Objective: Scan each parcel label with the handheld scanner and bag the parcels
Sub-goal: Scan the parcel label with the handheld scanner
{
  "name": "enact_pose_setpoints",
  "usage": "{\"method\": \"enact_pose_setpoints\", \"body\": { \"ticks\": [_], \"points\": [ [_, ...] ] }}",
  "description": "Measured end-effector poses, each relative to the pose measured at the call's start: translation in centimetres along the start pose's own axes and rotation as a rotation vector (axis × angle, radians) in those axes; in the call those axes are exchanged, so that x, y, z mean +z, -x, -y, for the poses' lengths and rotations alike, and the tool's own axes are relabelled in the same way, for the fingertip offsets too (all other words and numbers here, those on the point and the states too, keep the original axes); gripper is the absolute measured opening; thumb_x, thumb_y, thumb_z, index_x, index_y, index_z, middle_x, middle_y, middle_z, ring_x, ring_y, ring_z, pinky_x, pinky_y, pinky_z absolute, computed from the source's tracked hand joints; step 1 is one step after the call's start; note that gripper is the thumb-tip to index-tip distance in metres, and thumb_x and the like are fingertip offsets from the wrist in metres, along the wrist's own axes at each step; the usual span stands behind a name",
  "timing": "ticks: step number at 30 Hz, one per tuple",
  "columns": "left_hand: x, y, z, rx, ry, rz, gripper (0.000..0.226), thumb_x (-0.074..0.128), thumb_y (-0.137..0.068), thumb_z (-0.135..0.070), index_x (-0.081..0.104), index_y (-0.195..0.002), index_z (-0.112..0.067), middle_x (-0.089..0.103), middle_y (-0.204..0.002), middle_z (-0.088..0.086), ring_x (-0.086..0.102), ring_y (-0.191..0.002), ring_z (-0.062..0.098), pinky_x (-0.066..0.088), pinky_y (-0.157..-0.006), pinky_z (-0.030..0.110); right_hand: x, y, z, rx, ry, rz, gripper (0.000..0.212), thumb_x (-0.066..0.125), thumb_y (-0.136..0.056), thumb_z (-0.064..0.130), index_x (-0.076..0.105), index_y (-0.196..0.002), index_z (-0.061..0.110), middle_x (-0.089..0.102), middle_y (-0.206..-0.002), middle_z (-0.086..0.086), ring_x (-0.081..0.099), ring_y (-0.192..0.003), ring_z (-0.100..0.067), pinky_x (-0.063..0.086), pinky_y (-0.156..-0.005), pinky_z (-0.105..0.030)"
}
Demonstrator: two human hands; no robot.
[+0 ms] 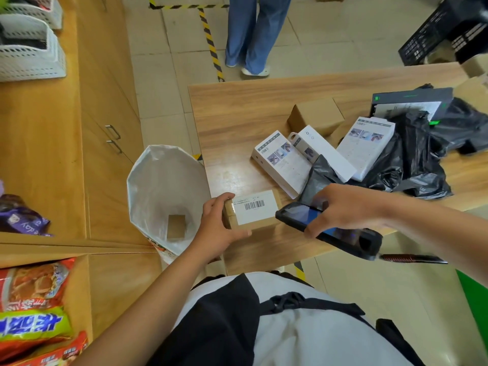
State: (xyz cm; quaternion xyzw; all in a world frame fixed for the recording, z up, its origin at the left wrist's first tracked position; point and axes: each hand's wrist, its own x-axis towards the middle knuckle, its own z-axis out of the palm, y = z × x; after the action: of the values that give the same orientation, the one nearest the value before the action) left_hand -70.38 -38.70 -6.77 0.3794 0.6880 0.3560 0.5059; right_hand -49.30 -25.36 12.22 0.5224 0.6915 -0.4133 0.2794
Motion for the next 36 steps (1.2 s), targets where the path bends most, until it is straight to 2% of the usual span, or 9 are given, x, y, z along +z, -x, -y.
{"method": "enact_pose_setpoints", "body": {
  "ticks": [3, 10, 16, 18, 20, 22, 28, 32, 36],
  "points": [
    [-0.3, 0.0, 0.1, 0.028, -0.048, 0.050, 0.091, 0.090, -0.061, -0.021, 0.037, -0.125, -0.057, 0.027, -0.128, -0.023, 0.037, -0.120, 0.007, 0.045, -0.103, 0.032, 0.0, 0.1, -0.1, -0.032, -0.097, 0.011, 0.078, 0.083, -0.051, 0.058, 0.074, -0.105, 0.003, 0.076, -0.090, -0.022, 0.068, -0.055, -0.025, 0.052, -0.048, -0.026],
    [-0.9, 0.5, 0.3, 0.046, -0.121, -0.012, 0.086, 0.087, -0.063, -0.026, 0.038, -0.126, -0.056, 0.031, -0.123, -0.026, 0.039, -0.111, -0.015, 0.052, -0.097, 0.030, 1.4, -0.2, 0.0, -0.106, -0.377, -0.066, 0.067, 0.086, -0.043, 0.056, 0.077, -0.100, 0.020, 0.073, -0.104, -0.006, 0.076, -0.084, -0.028, 0.060, -0.057, -0.031],
    [-1.7, 1.0, -0.1, 0.072, -0.245, -0.025, 0.094, 0.084, -0.068, -0.022, 0.033, -0.146, -0.034, 0.031, -0.139, -0.015, 0.043, -0.124, 0.007, 0.051, -0.100, 0.029, 3.1, -0.4, 0.9, -0.153, -0.583, -0.122, 0.082, 0.085, -0.044, 0.055, 0.067, -0.116, 0.022, 0.077, -0.089, 0.005, 0.076, -0.076, -0.023, 0.057, -0.053, -0.021],
    [-1.9, 1.2, 0.0, 0.048, -0.205, -0.060, 0.093, 0.085, -0.069, -0.018, 0.036, -0.146, -0.031, 0.033, -0.139, -0.012, 0.046, -0.116, 0.000, 0.051, -0.088, 0.014, 3.7, -0.6, 0.9, -0.172, -0.633, -0.137, 0.088, 0.085, -0.046, 0.055, 0.064, -0.125, 0.023, 0.078, -0.089, 0.008, 0.075, -0.075, -0.016, 0.059, -0.063, -0.026],
    [-2.6, 1.5, 0.1, 0.017, -0.140, -0.130, 0.089, 0.087, -0.068, -0.016, 0.040, -0.142, -0.030, 0.034, -0.137, -0.011, 0.046, -0.108, -0.008, 0.048, -0.076, 0.004, 4.1, -0.9, 0.9, -0.168, -0.703, -0.168, 0.098, 0.086, -0.044, 0.055, 0.063, -0.132, 0.020, 0.074, -0.114, -0.001, 0.072, -0.100, -0.025, 0.059, -0.088, -0.046],
    [-3.9, 1.7, 0.2, -0.015, -0.107, -0.233, 0.087, 0.089, -0.065, -0.016, 0.043, -0.137, -0.031, 0.036, -0.135, -0.009, 0.048, -0.111, -0.004, 0.052, -0.081, 0.010, 4.3, -1.0, 1.1, -0.171, -0.759, -0.201, 0.105, 0.086, -0.040, 0.056, 0.063, -0.135, 0.019, 0.069, -0.128, -0.008, 0.066, -0.114, -0.033, 0.052, -0.101, -0.057],
    [-9.4, 1.3, 1.6, -0.176, -0.041, -0.516, 0.088, 0.091, -0.065, -0.028, 0.043, -0.138, -0.026, 0.045, -0.139, 0.001, 0.051, -0.121, 0.020, 0.049, -0.100, 0.045, 4.6, -1.2, 1.8, -0.219, -0.837, -0.241, 0.095, 0.085, -0.038, 0.056, 0.068, -0.125, 0.023, 0.071, -0.121, -0.006, 0.066, -0.110, -0.033, 0.050, -0.102, -0.060],
    [-11.8, -0.3, 2.5, -0.271, 0.005, -0.603, 0.088, 0.090, -0.067, -0.030, 0.042, -0.140, -0.018, 0.046, -0.138, 0.007, 0.055, -0.115, 0.024, 0.050, -0.098, 0.048, 4.6, -1.4, 1.9, -0.251, -0.894, -0.236, 0.054, 0.090, -0.056, 0.042, 0.076, -0.107, 0.029, 0.077, -0.105, -0.004, 0.071, -0.098, -0.028, 0.052, -0.097, -0.057],
    [-12.7, -1.9, 2.8, -0.333, -0.022, -0.636, 0.087, 0.088, -0.069, -0.033, 0.042, -0.141, -0.014, 0.044, -0.137, 0.009, 0.055, -0.106, 0.025, 0.052, -0.093, 0.045, 5.0, -1.6, 1.5, -0.255, -0.932, -0.249, 0.059, 0.085, -0.049, 0.049, 0.077, -0.104, 0.032, 0.078, -0.099, -0.002, 0.070, -0.095, -0.028, 0.052, -0.087, -0.051]
  ]
}}
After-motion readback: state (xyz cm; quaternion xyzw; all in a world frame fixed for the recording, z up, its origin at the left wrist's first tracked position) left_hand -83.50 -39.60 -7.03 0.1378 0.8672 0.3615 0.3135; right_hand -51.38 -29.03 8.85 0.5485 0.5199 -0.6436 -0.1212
